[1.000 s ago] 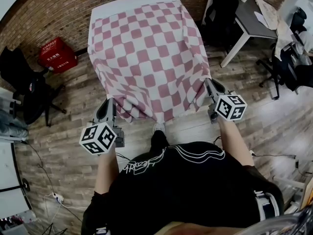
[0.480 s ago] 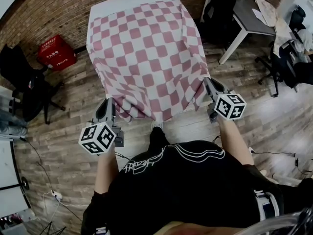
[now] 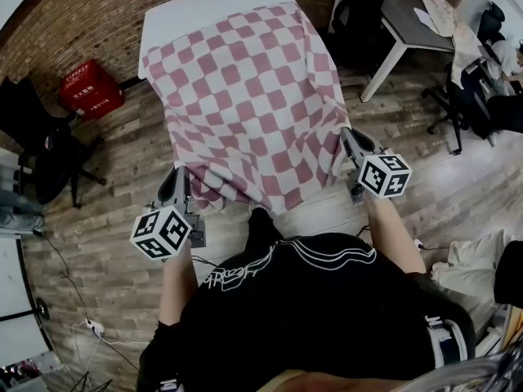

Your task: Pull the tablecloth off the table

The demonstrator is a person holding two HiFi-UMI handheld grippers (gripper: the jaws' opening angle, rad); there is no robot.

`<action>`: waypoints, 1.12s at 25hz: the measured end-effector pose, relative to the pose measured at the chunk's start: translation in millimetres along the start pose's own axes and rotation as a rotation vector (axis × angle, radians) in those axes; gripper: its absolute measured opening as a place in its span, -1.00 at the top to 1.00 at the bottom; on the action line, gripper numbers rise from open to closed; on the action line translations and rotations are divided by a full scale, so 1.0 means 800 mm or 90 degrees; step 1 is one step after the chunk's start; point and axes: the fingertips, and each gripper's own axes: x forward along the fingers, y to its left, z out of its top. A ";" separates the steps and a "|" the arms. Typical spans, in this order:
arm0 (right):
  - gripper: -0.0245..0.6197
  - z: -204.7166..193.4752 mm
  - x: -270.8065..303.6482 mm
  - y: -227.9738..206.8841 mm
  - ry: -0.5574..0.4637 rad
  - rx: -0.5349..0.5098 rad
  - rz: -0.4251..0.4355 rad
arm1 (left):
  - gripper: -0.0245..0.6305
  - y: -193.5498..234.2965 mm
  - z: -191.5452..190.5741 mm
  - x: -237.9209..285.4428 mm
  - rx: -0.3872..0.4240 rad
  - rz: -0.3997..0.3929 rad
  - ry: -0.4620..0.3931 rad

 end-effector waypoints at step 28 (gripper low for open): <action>0.93 -0.059 -0.071 0.002 0.018 0.004 0.029 | 0.91 -0.052 -0.053 -0.033 0.000 -0.044 0.019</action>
